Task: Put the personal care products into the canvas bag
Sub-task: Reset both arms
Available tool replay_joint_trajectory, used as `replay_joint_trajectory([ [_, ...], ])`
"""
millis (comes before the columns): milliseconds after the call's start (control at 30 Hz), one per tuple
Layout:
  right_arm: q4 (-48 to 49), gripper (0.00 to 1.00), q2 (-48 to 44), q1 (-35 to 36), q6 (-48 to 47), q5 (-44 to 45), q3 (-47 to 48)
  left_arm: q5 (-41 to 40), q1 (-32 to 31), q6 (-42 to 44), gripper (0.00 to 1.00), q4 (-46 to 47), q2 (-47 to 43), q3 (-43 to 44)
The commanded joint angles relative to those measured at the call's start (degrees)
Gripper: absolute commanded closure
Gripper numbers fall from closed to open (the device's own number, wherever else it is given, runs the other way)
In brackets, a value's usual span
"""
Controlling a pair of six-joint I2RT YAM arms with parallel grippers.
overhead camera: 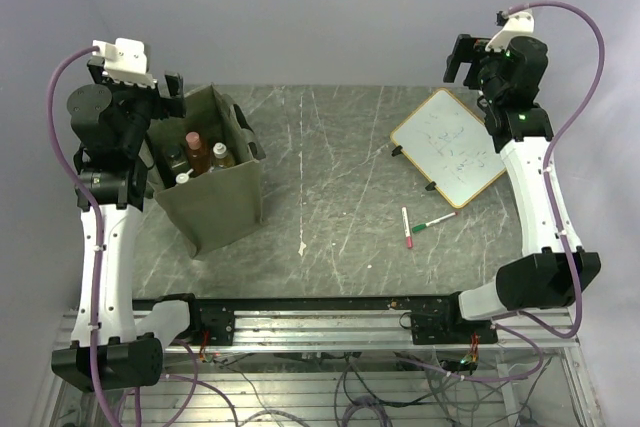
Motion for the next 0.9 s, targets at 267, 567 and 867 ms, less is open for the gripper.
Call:
replay_joint_trajectory([
  [267,12.3,0.00,-12.0,-0.4,-1.7,-5.5,-13.0,-4.8,0.6,0.6,0.00,3.3,-1.6,-1.4],
  [567,8.0,0.00,-9.9,-0.3,0.7,-4.2,-10.7,-4.3,0.5,0.6,0.00,3.9,-2.6,-2.8],
  [867,4.5,0.00,-7.9,-0.4,0.3,-4.9,-7.6,-5.5,0.6,-1.1,0.00,4.6,-3.5,-4.0],
])
